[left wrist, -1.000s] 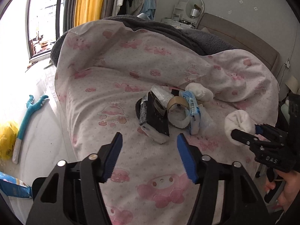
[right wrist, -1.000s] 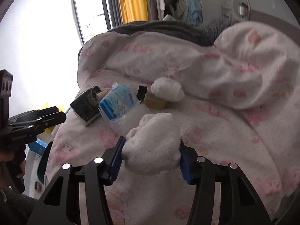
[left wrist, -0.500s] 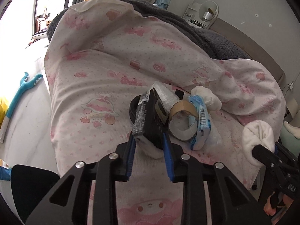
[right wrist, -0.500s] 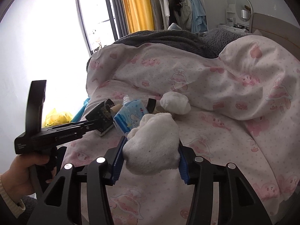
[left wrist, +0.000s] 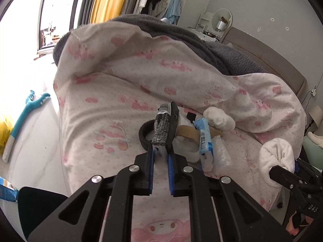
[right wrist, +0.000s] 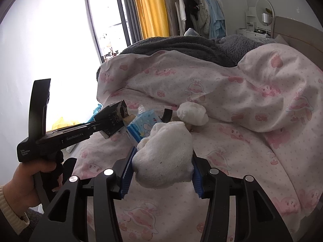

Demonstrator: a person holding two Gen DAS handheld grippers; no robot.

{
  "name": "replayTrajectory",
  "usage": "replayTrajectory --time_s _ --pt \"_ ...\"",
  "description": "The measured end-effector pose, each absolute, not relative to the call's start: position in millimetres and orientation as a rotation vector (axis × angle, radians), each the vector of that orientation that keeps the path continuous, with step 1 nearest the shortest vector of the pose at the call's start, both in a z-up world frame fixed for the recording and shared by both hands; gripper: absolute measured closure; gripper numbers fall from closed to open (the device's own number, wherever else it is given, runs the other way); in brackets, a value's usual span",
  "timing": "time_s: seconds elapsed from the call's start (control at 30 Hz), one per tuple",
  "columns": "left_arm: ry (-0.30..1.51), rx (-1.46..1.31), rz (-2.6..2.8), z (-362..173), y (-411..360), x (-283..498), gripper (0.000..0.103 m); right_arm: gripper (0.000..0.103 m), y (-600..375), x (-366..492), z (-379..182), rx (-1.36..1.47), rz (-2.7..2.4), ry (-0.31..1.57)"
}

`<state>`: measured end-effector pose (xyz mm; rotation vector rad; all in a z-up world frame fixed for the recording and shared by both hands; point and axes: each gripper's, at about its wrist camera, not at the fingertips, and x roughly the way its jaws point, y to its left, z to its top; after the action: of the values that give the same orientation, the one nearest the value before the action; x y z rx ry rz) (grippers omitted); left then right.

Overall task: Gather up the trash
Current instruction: 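Grasp the grey-black clip with the left tool while the right tool holds the tissue, then carry the tissue ball over the teal bin and open the right tool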

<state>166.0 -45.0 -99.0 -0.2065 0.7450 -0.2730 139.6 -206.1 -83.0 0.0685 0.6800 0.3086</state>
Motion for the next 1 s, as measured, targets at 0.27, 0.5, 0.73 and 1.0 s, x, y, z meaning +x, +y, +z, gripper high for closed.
replayTrajectory --time_s 0.27,0.5,0.73,1.0 --pt "0.669 -0.092 -0.254 -78 -38 146 0.09 0.053 -192 142 -76 0.083 0.327 0.66" --pt "0.648 -0.005 -0.233 -78 -24 126 0.09 0.053 -163 142 -72 0.075 0.374 0.654" --pt "0.68 -0.037 -0.195 -86 16 120 0.09 0.053 -124 146 -77 0.093 0.448 0.669" --pt "0.705 -0.045 -0.132 -93 53 116 0.09 0.053 -76 144 -72 0.078 0.524 0.67"
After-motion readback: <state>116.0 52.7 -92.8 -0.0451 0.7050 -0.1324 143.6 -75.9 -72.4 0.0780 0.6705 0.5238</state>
